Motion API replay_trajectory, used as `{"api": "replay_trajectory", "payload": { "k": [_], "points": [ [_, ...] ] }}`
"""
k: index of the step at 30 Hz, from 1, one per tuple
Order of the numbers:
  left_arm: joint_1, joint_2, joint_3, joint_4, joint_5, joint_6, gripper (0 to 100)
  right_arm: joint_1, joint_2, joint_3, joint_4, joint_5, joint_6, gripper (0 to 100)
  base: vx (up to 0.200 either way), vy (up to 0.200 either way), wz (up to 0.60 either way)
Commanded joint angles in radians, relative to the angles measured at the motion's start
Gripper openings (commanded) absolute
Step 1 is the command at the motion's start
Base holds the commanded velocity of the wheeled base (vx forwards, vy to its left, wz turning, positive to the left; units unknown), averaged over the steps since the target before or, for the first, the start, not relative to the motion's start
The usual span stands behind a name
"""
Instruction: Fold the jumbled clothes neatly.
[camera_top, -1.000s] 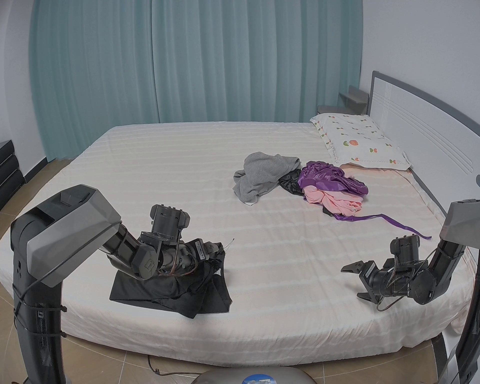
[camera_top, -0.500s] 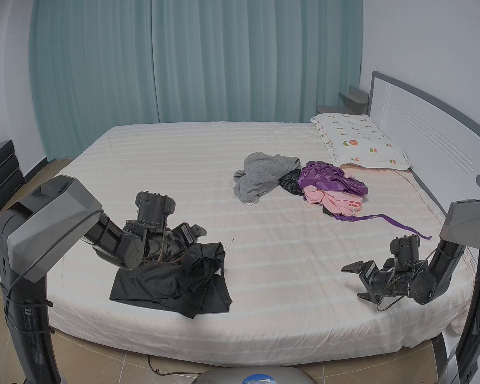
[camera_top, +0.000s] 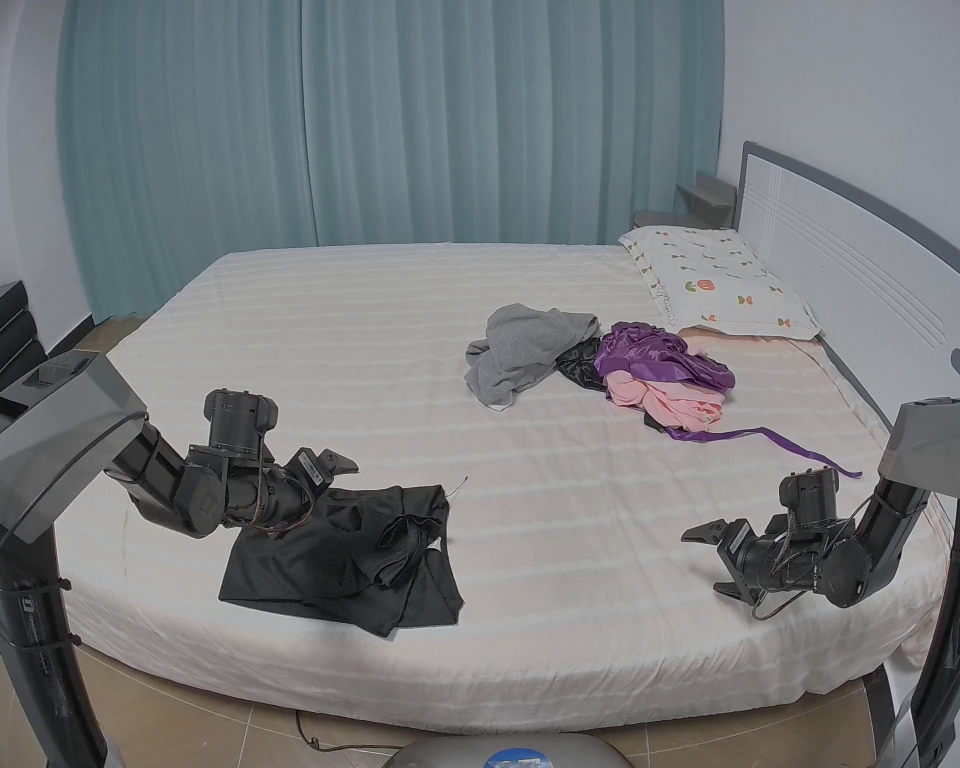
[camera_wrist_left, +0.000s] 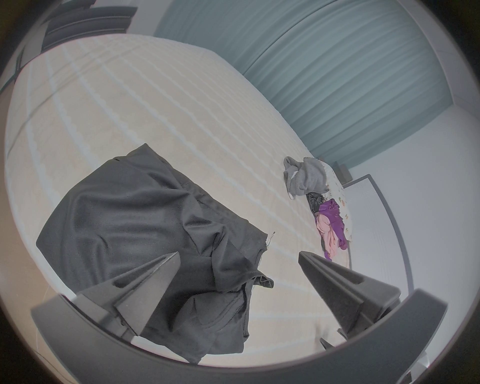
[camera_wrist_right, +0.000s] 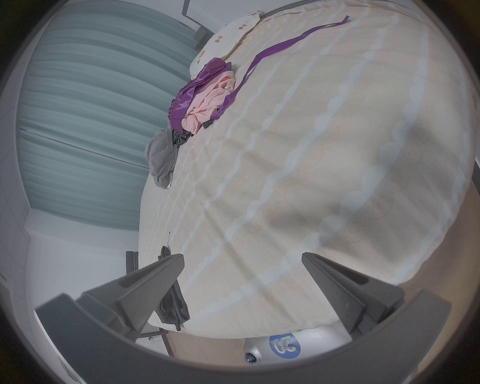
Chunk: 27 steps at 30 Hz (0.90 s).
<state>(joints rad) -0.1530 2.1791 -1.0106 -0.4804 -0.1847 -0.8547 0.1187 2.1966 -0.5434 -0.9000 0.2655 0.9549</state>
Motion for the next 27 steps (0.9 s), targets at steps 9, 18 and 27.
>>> {"api": "replay_trajectory", "payload": {
  "k": [9,18,27],
  "points": [
    [0.141,-0.005,0.147,-0.181,-0.116,-0.078,100,0.199,-0.008,-0.089,0.041,-0.117,-0.015,100,0.000,0.200,0.00],
    [0.156,0.025,0.164,-0.184,-0.118,-0.078,100,0.334,0.003,-0.256,0.170,-0.184,-0.019,100,0.000,0.200,0.00],
    [0.165,0.042,0.164,-0.184,-0.137,-0.075,100,0.409,0.043,-0.475,0.355,-0.189,-0.025,100,0.000,0.200,0.00]
  ]
}}
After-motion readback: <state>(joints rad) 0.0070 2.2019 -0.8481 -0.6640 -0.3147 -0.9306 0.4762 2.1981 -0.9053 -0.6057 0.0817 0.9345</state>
